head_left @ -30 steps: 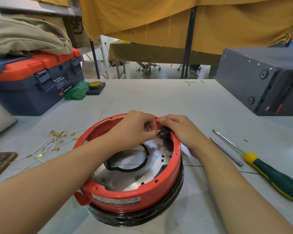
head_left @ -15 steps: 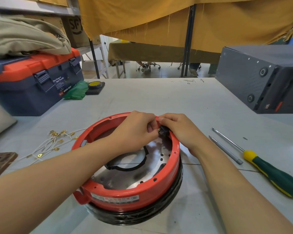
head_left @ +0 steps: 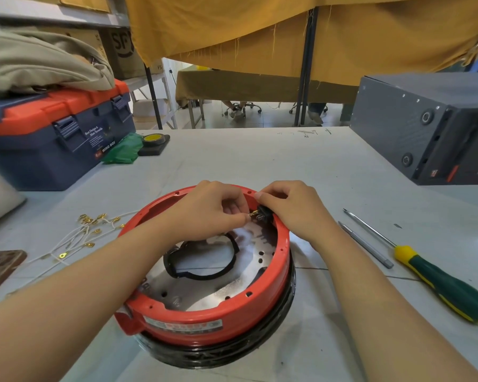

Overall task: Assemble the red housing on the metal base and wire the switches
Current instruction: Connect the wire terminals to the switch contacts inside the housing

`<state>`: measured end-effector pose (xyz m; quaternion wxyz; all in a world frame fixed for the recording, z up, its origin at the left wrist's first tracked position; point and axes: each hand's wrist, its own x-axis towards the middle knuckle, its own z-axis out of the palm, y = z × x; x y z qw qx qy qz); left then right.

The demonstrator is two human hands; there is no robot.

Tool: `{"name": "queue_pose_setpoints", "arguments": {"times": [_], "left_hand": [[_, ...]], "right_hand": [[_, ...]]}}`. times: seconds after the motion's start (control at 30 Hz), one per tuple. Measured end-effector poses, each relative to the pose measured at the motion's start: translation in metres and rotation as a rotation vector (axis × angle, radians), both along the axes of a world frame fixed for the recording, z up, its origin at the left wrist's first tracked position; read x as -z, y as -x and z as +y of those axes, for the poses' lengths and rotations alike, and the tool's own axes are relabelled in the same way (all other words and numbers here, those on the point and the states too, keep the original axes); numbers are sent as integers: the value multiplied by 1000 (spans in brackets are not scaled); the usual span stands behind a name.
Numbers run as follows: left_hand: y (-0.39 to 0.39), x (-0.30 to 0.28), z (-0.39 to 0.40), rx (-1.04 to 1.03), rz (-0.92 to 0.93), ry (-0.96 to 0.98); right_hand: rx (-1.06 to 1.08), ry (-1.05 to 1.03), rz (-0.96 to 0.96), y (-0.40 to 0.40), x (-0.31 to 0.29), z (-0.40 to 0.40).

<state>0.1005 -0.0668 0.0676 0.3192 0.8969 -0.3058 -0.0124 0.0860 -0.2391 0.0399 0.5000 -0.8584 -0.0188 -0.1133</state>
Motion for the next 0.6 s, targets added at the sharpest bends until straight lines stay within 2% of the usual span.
{"name": "queue_pose_setpoints", "arguments": {"times": [0.33, 0.6], "left_hand": [[1, 1, -5, 14, -55, 8], [0, 4, -7, 31, -90, -2]], "right_hand": [[69, 98, -58, 0, -1, 2], [46, 128, -69, 0, -2, 2]]}}
